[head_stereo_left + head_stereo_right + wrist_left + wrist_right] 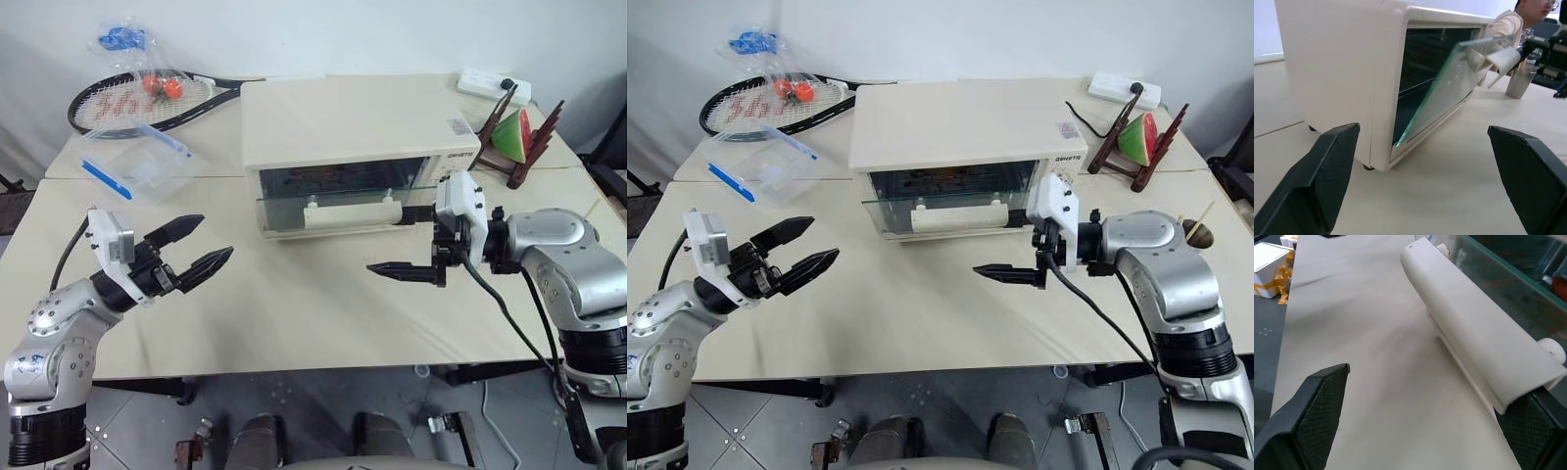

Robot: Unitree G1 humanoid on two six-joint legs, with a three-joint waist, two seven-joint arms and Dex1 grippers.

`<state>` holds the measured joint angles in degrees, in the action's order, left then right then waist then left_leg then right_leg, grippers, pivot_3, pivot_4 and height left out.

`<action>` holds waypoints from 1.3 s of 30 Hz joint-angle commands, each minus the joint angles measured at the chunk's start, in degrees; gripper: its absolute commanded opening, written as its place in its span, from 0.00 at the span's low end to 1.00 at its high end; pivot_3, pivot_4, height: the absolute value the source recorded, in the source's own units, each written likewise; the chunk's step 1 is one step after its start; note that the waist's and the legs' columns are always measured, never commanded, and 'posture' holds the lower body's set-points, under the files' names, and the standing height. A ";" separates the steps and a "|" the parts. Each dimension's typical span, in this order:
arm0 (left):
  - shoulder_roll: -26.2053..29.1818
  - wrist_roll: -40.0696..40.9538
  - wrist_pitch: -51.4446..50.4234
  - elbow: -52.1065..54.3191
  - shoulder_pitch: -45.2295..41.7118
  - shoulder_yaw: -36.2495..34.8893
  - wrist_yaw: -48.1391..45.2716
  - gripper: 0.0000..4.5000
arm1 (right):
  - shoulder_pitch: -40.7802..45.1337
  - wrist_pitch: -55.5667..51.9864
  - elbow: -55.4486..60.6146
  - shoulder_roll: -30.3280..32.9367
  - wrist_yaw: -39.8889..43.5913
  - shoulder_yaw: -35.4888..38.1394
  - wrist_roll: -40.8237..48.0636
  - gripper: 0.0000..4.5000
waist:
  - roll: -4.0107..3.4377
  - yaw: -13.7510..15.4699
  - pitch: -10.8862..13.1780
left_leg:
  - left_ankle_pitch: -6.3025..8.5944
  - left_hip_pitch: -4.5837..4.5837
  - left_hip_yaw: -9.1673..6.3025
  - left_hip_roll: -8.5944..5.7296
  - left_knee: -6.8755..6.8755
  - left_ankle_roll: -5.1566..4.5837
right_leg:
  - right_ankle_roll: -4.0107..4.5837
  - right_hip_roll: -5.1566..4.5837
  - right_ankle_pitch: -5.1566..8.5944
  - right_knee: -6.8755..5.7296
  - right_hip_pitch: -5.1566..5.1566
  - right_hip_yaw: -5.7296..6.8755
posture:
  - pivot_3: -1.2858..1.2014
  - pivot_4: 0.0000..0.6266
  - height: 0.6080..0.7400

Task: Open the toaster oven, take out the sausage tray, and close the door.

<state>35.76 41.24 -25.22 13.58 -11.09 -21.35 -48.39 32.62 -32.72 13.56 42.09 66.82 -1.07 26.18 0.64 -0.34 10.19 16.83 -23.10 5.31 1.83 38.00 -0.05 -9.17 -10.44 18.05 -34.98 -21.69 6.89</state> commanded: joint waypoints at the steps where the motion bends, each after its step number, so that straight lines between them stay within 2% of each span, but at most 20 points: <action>1: 1.76 1.87 -1.39 -1.97 -4.46 0.38 -1.53 0.75 | -0.42 0.55 4.73 -0.26 0.01 -0.01 2.25 1.00 | 0.00 0.06 0.00 | 0.00 0.00 0.02 0.00 0.01 0.00 | 0.00 0.00 0.00 0.02 0.00 -0.01 | 0.52 0.24 1.00; 12: 2.93 -0.93 -2.36 -10.97 -15.12 7.81 -8.63 0.00 | -2.11 0.87 6.46 -0.97 -1.83 -0.98 2.22 1.00 | 0.00 -0.10 0.00 | 0.00 0.01 0.06 0.00 -0.01 0.01 | 0.00 0.02 0.00 0.02 -0.02 -0.01 | 0.52 0.24 1.00; 20: -1.10 -7.13 2.58 -22.99 -25.52 14.43 -12.88 0.00 | -5.95 -0.71 10.67 -0.71 -5.11 -0.10 2.74 1.00 | 0.03 0.05 0.01 | 0.01 -0.01 0.08 -0.02 0.02 0.01 | 0.00 0.02 0.00 0.01 -0.01 0.00 | 0.52 0.24 1.00; 31: -1.39 -10.17 1.92 -29.50 -30.00 20.35 -23.76 0.00 | -13.55 -2.07 13.98 2.83 -10.51 1.92 0.22 1.00 | 0.05 0.69 0.03 | 0.02 -0.06 0.09 -0.03 0.09 -0.01 | 0.00 0.01 0.00 0.01 -0.02 0.03 | 0.52 0.24 1.00; 39: -2.39 -18.02 5.70 -37.58 -35.02 25.72 -27.18 0.00 | -13.93 -2.56 13.70 5.35 -12.00 1.02 -2.19 1.00 | 0.07 1.66 0.04 | 0.04 -0.07 0.10 -0.03 0.19 -0.05 | -0.01 0.01 0.00 -0.01 0.00 0.02 | 0.52 0.24 1.00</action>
<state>33.47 25.17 -20.61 -23.63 -45.58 2.81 -74.12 18.72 -35.20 25.41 45.96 55.35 -1.23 24.39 0.71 1.33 10.23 16.87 -23.17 5.40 1.80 38.19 -0.11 -9.17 -10.43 18.05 -34.98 -21.69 6.91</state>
